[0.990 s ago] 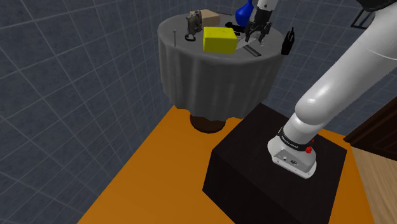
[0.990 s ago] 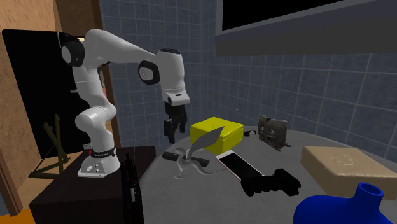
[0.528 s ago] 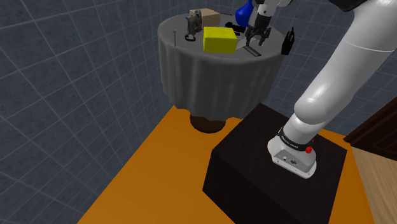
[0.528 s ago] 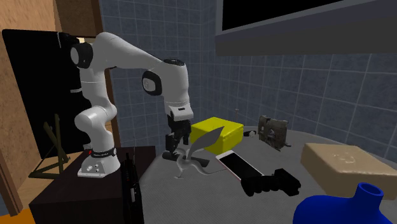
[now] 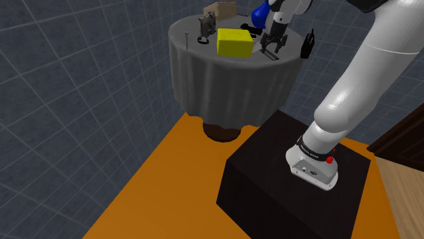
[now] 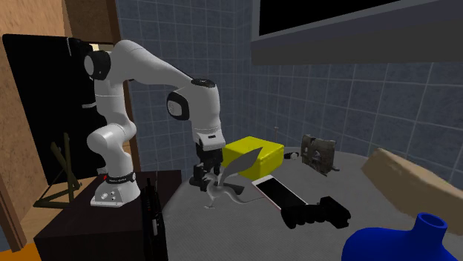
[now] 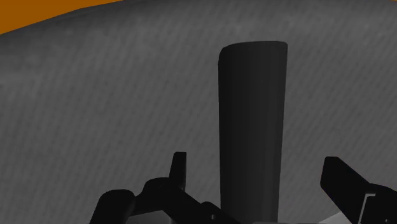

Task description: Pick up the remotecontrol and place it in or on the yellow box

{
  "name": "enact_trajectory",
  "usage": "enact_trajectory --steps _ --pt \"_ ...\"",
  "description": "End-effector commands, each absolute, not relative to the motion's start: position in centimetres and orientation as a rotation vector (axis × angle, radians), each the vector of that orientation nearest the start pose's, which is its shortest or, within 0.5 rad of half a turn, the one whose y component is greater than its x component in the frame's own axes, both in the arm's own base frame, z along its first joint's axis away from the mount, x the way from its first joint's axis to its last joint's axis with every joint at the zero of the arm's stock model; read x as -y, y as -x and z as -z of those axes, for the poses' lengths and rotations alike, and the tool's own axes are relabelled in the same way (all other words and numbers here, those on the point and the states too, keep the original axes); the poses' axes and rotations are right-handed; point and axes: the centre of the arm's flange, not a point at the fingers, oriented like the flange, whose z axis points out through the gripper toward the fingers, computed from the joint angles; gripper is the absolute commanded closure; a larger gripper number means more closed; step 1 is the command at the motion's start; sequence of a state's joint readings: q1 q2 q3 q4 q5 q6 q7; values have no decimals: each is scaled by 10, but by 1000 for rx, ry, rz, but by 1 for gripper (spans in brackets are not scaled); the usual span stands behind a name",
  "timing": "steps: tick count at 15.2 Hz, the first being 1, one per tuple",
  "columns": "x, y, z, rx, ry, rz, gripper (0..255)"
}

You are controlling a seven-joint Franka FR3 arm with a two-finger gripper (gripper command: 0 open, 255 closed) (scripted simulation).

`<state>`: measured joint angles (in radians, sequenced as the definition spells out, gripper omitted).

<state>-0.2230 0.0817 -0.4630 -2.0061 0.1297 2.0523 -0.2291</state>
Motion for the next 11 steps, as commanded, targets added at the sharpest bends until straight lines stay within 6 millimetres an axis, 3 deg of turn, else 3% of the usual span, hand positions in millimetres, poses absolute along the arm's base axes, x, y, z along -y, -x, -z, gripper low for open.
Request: enact_trajectory --steps 1,4,5,11 --pt "350 -445 -418 -783 2959 17 0" --pt "350 -445 -418 -783 2959 17 0" --pt "350 -445 -418 -783 2959 17 255" --pt "351 -445 -418 -783 2959 18 255"
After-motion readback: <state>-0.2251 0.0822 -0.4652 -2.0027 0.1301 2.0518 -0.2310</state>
